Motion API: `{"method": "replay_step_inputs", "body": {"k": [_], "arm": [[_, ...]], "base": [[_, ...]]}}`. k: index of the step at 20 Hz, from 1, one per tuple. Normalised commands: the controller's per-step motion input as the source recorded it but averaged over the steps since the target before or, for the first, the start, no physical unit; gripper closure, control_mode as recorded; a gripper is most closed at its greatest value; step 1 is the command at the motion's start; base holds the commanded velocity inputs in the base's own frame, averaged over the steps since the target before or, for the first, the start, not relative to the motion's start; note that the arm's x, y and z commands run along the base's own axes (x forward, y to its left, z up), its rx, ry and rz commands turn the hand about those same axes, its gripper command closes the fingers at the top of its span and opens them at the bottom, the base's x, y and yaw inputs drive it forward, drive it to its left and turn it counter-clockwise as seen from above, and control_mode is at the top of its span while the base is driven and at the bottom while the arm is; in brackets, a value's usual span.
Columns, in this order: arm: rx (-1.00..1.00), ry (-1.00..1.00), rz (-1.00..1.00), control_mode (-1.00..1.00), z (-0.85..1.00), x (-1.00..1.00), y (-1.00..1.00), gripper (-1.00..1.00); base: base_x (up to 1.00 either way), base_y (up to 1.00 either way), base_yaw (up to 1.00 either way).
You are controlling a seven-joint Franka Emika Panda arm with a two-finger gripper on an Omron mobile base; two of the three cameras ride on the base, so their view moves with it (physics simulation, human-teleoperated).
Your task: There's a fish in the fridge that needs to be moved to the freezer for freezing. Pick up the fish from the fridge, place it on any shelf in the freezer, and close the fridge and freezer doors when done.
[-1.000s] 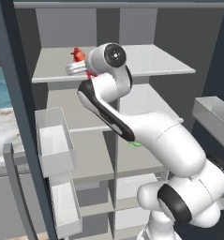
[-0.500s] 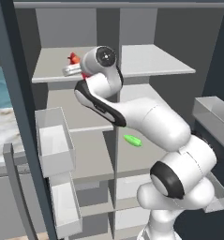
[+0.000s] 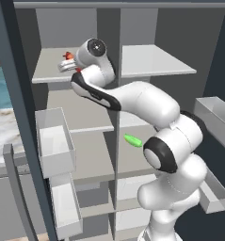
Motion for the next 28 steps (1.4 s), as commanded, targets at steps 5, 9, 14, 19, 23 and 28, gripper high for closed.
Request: {"method": "replay_step_inputs", "body": {"k": [5, 9, 14, 19, 23, 28], "arm": [[-0.08, 0.03, 0.0, -1.0, -0.29, 0.69, 0.31, 1.0], [-0.07, 0.0, 0.0, -1.0, -0.62, 0.43, 0.23, 1.0], [-0.11, 0.0, 0.0, -1.0, -0.9, 0.13, 0.17, -1.0], [0.0, 0.01, 0.0, -1.0, -0.18, 0.6, 0.02, -1.0], [0.0, 0.08, 0.0, -1.0, -0.1, 0.14, 0.0, -1.0], [0.0, 0.06, -0.02, -1.0, -0.44, -0.51, -0.03, -1.0]], "base": [[0.0, 0.0, 0.0], [0.0, 0.0, 0.0], [0.0, 0.0, 0.0], [0.0, 0.0, 0.0], [0.0, 0.0, 0.0], [0.0, 0.0, 0.0]]}}
